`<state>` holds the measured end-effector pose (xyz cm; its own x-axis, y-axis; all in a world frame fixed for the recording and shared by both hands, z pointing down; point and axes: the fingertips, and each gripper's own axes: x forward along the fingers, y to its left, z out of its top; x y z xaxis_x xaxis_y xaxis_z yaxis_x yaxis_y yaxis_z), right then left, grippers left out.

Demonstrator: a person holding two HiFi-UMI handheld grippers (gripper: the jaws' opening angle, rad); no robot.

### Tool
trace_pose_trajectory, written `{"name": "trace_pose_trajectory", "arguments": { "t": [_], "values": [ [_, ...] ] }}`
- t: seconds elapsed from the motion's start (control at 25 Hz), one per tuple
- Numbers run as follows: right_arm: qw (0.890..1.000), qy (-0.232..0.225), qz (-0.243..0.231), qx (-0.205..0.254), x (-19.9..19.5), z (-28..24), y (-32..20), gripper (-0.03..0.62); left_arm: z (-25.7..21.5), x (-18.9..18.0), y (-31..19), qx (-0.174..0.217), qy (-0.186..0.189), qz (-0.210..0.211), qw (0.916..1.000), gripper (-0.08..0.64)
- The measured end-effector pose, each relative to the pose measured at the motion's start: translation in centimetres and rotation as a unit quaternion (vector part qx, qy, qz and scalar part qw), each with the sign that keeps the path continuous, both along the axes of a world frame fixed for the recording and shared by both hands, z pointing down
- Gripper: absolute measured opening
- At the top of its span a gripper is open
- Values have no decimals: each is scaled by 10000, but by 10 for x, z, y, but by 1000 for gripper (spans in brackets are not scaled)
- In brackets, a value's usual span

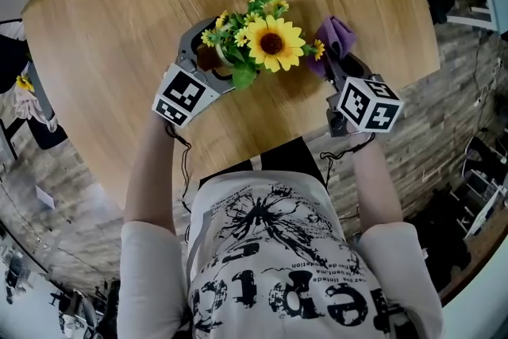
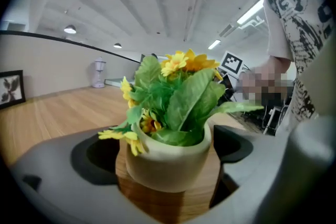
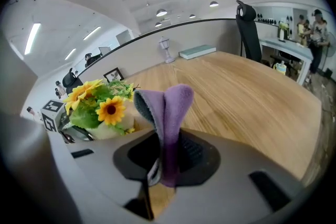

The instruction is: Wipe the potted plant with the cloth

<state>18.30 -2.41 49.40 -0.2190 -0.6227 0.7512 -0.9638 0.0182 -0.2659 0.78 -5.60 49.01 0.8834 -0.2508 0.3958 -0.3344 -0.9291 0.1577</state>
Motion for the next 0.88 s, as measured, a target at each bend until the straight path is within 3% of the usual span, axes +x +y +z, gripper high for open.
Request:
{"name": "trace_pose_trajectory", "arguments": {
  "t": [0.4,0.68,0.88],
  "values": [
    [9999,-83,-2,-114,-1,9,-5,74,26,15,0,357,-692,332,9964,529],
    [9998,-66,-116,-127,-5,9,-3,74,27,15,0,386,-726,275,9962,532],
    [9997,-48,-223,-97,-10,7,-4,74,25,14,1,288,-690,-107,9971,531]
  ]
}}
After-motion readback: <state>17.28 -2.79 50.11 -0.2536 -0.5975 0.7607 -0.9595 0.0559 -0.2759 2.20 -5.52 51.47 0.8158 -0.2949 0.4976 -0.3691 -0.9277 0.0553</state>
